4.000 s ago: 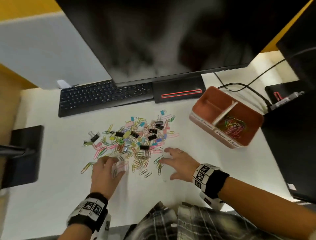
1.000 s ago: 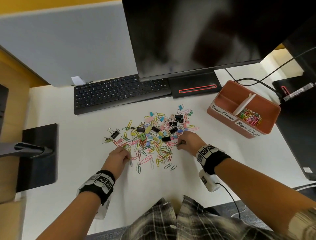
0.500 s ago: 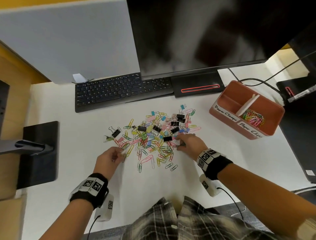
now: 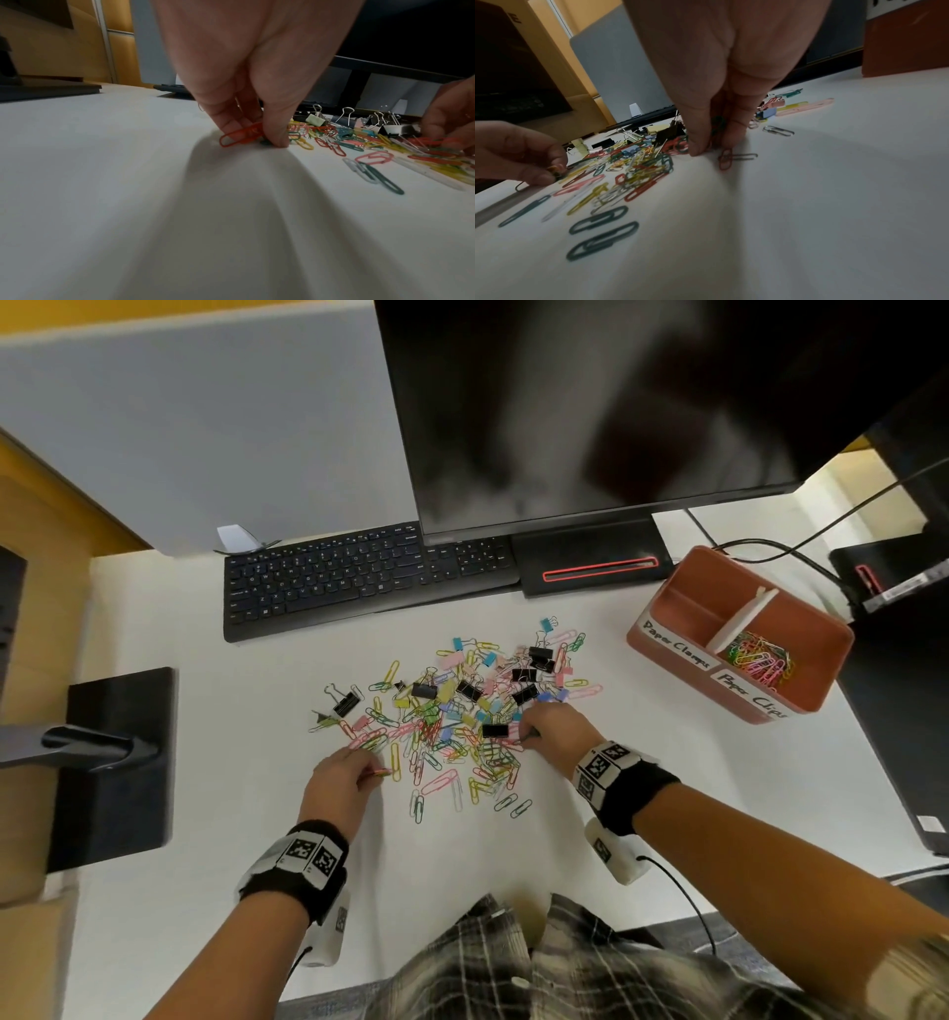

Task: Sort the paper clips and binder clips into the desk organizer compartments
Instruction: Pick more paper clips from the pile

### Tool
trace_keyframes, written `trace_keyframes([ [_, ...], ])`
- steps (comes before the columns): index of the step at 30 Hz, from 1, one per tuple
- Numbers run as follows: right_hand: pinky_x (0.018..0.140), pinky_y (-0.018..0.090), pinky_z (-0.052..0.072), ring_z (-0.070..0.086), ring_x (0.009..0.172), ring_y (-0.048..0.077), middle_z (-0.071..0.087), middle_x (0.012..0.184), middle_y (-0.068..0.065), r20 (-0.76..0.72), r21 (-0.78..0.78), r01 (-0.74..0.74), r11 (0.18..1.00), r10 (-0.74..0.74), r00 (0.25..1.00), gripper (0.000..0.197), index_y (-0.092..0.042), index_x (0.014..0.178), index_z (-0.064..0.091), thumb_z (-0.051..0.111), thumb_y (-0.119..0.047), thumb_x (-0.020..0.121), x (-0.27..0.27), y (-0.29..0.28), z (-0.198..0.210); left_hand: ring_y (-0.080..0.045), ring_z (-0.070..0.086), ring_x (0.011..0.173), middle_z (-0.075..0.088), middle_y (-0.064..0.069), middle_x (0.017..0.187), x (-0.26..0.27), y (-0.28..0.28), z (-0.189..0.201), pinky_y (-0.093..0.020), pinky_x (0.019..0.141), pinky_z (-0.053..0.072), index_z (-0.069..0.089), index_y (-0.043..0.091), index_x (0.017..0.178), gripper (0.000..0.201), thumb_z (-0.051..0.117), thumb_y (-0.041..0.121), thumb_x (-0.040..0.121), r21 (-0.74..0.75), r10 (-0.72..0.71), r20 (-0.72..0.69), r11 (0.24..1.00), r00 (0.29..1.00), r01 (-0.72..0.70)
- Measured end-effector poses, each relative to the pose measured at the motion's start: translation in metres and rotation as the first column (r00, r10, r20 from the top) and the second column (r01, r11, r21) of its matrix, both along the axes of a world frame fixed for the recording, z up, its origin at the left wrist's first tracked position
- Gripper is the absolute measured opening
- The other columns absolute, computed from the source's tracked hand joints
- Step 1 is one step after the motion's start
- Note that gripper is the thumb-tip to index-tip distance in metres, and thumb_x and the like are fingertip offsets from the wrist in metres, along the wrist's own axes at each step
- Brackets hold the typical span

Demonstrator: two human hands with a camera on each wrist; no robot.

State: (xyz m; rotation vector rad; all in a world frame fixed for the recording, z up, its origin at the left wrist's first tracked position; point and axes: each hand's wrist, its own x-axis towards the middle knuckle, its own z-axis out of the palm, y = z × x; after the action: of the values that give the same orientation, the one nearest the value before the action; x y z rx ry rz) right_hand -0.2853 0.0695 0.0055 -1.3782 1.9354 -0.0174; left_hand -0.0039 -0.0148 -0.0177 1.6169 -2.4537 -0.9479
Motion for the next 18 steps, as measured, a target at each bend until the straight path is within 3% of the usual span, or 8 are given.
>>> trace_keyframes([
  [3, 0.086, 0.028, 0.042, 0.059, 0.101, 0.026, 0.064, 0.108, 0.009, 0.012, -0.043, 0.027, 0.999, -0.026, 1.000, 0.017, -0.009, 0.104, 0.062, 0.054, -0.012, 0.089, 0.000, 0.004, -0.001, -0.027, 0.058, 0.082, 0.065, -0.007, 0.087, -0.001, -0.001, 0.001, -0.030, 0.073, 0.045, 0.063, 0.009, 0.085, 0.006, 0.067, 0.011, 0.081, 0.038, 0.024, 0.022, 0.999, 0.999, -0.025],
  [7, 0.080, 0.025, 0.039, 0.060, 0.097, 0.026, 0.066, 0.106, 0.011, -0.004, -0.055, 0.007, 0.998, -0.007, 1.000, 0.020, -0.009, 0.099, 0.065, 0.048, -0.010, 0.089, -0.003, 0.006, -0.003, -0.030, 0.059, 0.089, 0.066, -0.014, 0.096, -0.006, -0.001, 0.003, -0.032, 0.078, 0.045, 0.064, 0.006, 0.096, 0.013, 0.061, 0.013, 0.086, 0.062, -0.007, 0.099, 0.998, 0.995, 0.001],
  [12, 0.087, 0.026, 0.041, 0.059, 0.106, 0.027, 0.065, 0.113, 0.009, 0.056, -0.125, 0.050, 0.991, -0.043, 0.997, 0.021, -0.010, 0.104, 0.067, 0.050, -0.016, 0.092, -0.027, 0.020, 0.010, -0.031, 0.061, 0.094, 0.066, -0.015, 0.105, -0.017, 0.000, 0.021, -0.030, 0.082, 0.044, 0.065, 0.007, 0.103, 0.018, 0.056, 0.015, 0.090, 0.070, -0.011, 0.130, 0.998, 0.991, 0.002],
  [16, 0.090, 0.031, 0.048, 0.062, 0.094, 0.024, 0.068, 0.101, 0.009, 0.078, -0.336, 0.158, 0.929, -0.140, 0.987, 0.017, -0.012, 0.099, 0.070, 0.059, -0.017, 0.088, -0.070, 0.045, 0.047, -0.028, 0.063, 0.085, 0.069, -0.010, 0.091, -0.048, 0.004, 0.057, -0.026, 0.073, 0.042, 0.067, 0.007, 0.095, 0.013, 0.062, 0.005, 0.084, 0.002, -0.087, 0.042, 0.996, 0.995, 0.087],
  [18, 0.086, 0.033, 0.051, 0.064, 0.088, 0.021, 0.070, 0.093, 0.008, 0.049, -0.434, 0.185, 0.882, -0.182, 0.982, 0.012, -0.012, 0.094, 0.072, 0.063, -0.015, 0.086, -0.100, 0.060, 0.070, -0.014, 0.063, 0.078, 0.067, 0.005, 0.081, -0.082, 0.009, 0.083, -0.016, 0.068, 0.042, 0.067, 0.016, 0.090, 0.013, 0.064, 0.006, 0.083, 0.013, -0.158, -0.046, 0.987, 0.986, 0.158],
])
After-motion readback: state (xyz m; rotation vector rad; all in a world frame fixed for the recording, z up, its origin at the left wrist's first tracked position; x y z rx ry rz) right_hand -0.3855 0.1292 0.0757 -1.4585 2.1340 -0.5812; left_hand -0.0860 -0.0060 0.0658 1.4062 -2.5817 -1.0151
